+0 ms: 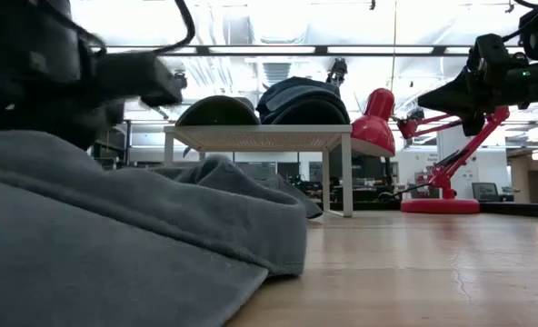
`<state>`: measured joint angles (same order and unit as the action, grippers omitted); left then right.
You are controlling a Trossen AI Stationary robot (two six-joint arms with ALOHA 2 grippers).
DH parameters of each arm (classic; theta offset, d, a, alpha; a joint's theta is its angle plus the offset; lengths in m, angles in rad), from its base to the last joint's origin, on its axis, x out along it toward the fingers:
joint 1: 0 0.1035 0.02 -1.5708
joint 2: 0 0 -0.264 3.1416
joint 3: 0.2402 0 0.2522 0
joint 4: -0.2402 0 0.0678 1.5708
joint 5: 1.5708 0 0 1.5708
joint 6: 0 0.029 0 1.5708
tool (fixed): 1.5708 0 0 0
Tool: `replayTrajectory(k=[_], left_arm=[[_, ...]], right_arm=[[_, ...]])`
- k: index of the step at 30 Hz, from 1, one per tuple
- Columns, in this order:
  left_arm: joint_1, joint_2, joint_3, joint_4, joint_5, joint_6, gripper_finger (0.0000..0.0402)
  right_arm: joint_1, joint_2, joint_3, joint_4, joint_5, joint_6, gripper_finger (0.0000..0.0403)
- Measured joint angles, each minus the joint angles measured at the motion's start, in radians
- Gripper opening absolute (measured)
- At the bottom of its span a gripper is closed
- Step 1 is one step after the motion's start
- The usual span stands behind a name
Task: Pick & Place hat
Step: Stack the bottom gray cap on the gray cap on the shelf
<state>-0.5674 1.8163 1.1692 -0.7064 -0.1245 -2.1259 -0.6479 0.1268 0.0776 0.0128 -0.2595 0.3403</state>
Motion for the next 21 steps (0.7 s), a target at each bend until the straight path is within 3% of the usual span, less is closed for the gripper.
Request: replayTrajectory(k=[13,21], left_arm=[[-0.016,-0.248,0.014,-0.009,-0.392,0.05,0.0001],[-0.027,-0.388,0.066,-0.004,-0.771,0.193,0.0001]], right_arm=[[0.0,0.0,0.0,-0.002,-0.001,0.0,0.0027],[0.0,0.0,0.0,-0.004,-0.001,-0.004,0.0027]])
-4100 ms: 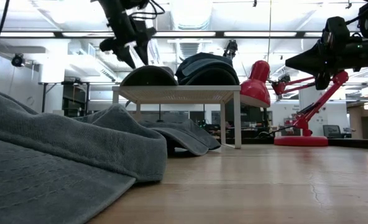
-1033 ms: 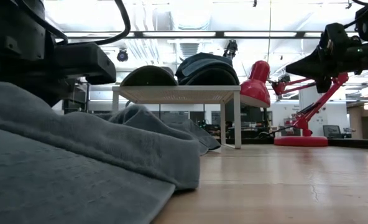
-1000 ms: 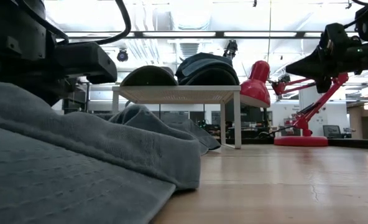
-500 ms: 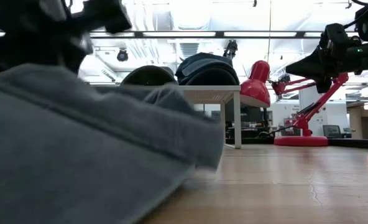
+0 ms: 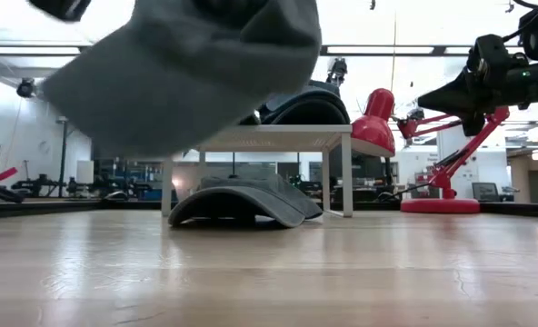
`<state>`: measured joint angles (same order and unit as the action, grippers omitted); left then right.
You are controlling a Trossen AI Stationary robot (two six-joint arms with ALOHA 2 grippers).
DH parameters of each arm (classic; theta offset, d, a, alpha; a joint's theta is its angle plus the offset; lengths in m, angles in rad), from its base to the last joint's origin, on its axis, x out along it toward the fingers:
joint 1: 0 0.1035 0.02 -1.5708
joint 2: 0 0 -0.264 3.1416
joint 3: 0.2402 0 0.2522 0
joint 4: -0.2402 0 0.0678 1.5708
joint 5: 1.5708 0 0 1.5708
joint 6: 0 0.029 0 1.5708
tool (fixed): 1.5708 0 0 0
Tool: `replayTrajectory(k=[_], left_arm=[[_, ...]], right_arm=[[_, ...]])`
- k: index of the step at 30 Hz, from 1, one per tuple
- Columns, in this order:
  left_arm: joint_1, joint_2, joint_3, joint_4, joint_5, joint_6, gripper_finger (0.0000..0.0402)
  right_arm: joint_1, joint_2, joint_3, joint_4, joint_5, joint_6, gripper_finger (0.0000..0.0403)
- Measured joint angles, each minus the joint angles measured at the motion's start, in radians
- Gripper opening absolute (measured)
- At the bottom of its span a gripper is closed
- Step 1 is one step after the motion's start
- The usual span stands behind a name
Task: Pick & Place hat
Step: Stack the bottom gray cap on the gray cap on the shelf
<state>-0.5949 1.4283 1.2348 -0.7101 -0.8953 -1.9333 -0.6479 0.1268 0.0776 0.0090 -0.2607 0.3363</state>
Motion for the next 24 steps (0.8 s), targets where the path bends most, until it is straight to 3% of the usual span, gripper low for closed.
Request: replayTrajectory(k=[13,24], left_arm=[[0.005,-0.125,0.082,0.085,-0.61,0.232,0.0],[0.112,-0.145,0.151,0.222,-0.67,0.257,0.0]], right_arm=[[0.0,0.0,0.0,-0.005,0.001,0.0,0.0027],[0.0,0.0,0.0,-0.005,0.001,0.001,0.0027]])
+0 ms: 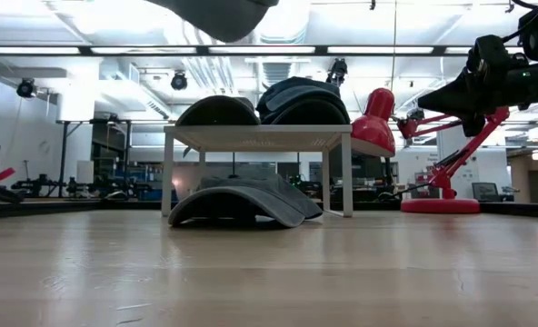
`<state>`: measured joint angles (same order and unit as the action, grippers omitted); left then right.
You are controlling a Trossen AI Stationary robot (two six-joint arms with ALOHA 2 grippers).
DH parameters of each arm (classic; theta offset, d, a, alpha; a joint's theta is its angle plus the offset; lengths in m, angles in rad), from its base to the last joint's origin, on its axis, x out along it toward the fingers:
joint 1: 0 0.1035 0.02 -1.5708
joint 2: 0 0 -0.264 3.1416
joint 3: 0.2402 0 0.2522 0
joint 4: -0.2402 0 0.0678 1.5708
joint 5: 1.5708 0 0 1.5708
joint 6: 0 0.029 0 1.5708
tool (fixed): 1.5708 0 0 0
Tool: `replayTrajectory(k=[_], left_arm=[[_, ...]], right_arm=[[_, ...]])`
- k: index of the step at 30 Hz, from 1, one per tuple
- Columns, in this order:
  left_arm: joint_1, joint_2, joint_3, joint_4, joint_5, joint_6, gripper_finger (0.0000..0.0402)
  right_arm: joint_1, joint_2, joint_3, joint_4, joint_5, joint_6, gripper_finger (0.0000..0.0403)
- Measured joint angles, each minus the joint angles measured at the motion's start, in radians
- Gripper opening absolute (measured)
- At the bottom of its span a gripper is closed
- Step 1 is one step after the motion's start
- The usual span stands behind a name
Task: Pick & Place hat
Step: Stack the bottom gray cap on the gray cap on the shelf
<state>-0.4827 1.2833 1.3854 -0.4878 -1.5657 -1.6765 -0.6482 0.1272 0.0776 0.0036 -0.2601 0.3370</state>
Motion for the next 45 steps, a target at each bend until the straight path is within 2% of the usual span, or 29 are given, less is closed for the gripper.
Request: replayTrajectory(k=[6,10,13,18,21,30,38,45], left_arm=[[0.137,-0.021,0.028,0.009,0.008,0.012,0.0],[0.242,-0.03,0.034,0.009,0.059,0.016,0.0],[0.332,-0.03,0.034,0.009,0.15,-0.008,0.0],[0.479,-0.023,0.034,0.009,0.358,-0.067,0.0],[0.536,-0.012,0.034,0.009,0.417,-0.084,0.0],[0.574,-0.005,0.026,0.003,0.419,-0.145,0.0],[0.581,0.016,-0.018,-0.055,0.398,-0.307,0.0],[0.613,0.02,-0.02,-0.099,0.401,-0.349,0.0]], right_arm=[[0.0,0.0,0.0,0.0,0.0,0.003,0.0027],[0.0,0.0,0.0,0.0,0.0,0.003,0.0027],[0.0,0.0,0.0,0.0,0.0,0.003,0.0027],[0.0,0.001,0.0,0.0,0.0,0.003,0.0027],[0.0,0.001,0.0,-0.001,0.0,0.003,0.0027],[0.0,0.001,0.0,-0.008,0.0,0.003,0.0027],[0.0,0.0,0.0,-0.007,0.0,0.003,0.0027],[0.0,0.0,0.0,-0.008,-0.001,0.003,0.0027]])
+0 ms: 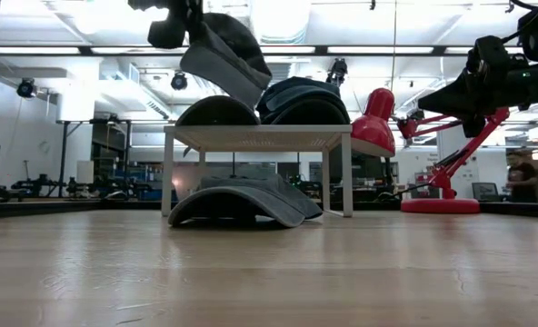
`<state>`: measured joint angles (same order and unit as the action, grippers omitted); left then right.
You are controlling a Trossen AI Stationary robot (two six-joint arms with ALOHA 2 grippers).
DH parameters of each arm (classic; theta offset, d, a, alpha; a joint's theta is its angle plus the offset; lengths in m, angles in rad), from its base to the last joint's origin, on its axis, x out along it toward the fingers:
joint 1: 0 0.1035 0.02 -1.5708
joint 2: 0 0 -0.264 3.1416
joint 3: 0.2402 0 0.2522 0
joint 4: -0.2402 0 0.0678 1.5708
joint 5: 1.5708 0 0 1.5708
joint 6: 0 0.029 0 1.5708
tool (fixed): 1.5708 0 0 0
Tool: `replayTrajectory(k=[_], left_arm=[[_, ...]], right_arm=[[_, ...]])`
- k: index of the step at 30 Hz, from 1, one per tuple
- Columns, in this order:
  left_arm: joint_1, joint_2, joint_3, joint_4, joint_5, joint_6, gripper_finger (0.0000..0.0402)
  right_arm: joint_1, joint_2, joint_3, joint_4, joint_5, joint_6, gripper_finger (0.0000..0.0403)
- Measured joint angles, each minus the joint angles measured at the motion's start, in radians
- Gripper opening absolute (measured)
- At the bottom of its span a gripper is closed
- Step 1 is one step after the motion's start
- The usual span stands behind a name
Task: Pick & Place hat
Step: Stack the bottom gray cap on the gray cap on the shelf
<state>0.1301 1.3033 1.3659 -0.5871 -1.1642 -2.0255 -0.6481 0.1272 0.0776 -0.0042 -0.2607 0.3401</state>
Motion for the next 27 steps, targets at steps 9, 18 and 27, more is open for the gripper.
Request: replayTrajectory(k=[9,18,27], left_arm=[[0.046,0.013,-0.027,-0.03,0.106,-0.044,0.0],[0.065,0.007,-0.049,-0.103,0.137,-0.093,0.0],[0.085,0.005,-0.049,-0.106,0.17,-0.054,0.0019]], right_arm=[[0.0,0.0,0.0,0.0,0.0,0.0,0.0027],[0.0,0.0,0.0,0.001,0.0,0.0,0.0027],[0.0,0.0,0.0,0.001,0.0,0.0,0.0027]])
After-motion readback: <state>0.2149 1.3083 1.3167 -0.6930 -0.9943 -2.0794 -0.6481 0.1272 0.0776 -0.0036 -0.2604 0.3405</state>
